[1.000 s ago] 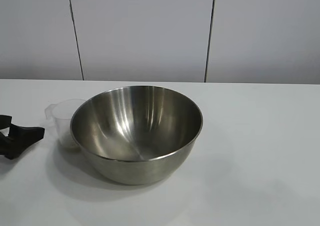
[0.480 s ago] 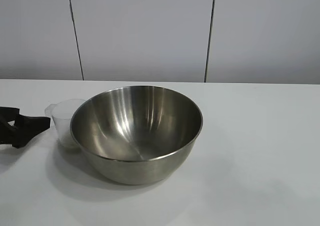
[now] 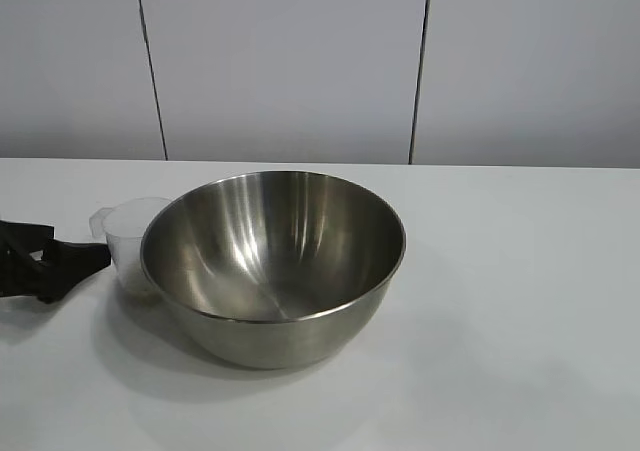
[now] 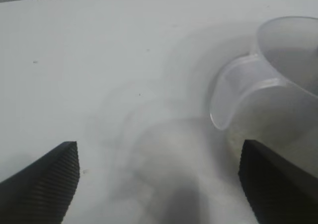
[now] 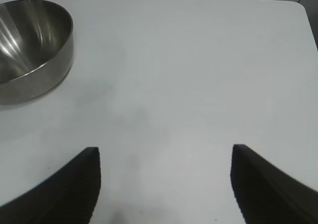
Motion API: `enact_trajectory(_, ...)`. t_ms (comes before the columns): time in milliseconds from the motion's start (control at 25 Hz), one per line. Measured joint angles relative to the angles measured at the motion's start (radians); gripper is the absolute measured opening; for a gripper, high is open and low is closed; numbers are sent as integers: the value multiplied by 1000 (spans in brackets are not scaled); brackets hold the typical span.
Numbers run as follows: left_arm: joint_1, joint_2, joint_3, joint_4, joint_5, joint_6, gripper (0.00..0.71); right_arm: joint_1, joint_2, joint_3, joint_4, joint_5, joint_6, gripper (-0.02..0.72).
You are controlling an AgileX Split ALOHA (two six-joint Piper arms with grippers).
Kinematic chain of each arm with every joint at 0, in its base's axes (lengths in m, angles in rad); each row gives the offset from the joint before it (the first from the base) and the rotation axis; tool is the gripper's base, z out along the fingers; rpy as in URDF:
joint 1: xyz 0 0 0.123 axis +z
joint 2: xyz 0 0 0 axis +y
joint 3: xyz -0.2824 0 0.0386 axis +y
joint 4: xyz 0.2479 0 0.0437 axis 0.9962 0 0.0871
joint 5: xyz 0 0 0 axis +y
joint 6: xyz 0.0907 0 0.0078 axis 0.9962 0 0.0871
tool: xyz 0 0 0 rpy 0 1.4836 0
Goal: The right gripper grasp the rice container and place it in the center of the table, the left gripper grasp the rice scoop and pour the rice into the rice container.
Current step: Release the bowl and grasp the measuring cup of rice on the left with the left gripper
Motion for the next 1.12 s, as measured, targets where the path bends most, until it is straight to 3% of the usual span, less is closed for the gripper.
enact_trajectory(280, 0, 0, -38, 9, 0, -48, 622, 0, 0, 0, 0, 0, 0, 496)
enact_trajectory(520, 0, 0, -38, 50, 0, -76, 517, 0, 0, 0, 0, 0, 0, 495)
enact_trajectory(880, 0, 0, -38, 108, 0, -78, 78, 0, 0, 0, 0, 0, 0, 495)
enact_trajectory(960, 0, -4, -38, 115, 0, -78, 33, 0, 0, 0, 0, 0, 0, 495)
enact_trajectory(1120, 0, -42, -38, 117, 3, -78, 10, 0, 0, 0, 0, 0, 0, 495)
